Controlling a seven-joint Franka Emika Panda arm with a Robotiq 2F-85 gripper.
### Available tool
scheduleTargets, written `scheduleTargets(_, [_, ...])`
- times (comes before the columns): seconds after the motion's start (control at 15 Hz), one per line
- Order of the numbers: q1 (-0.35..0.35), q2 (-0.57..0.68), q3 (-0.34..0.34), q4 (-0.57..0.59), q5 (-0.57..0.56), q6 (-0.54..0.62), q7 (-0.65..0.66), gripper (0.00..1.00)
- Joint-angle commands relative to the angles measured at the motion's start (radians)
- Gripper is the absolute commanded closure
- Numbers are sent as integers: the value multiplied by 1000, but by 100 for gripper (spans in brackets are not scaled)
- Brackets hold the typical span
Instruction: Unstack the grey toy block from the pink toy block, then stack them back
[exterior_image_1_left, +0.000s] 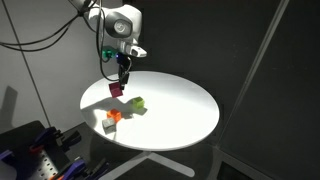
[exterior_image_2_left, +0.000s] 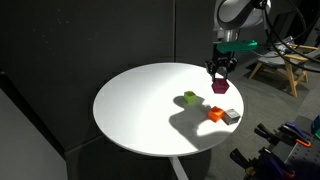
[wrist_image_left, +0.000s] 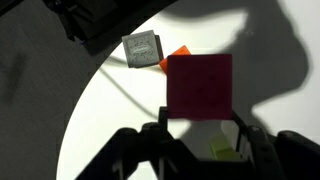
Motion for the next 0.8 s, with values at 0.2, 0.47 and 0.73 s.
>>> scheduleTargets(0.2, [-10,63,-30,65,7,-8,-21,69])
scheduleTargets(0.47, [-13,92,-47,98,7,-7,-15,69])
scheduleTargets(0.73, [-19,100,-60,109,10,-8,-19,69])
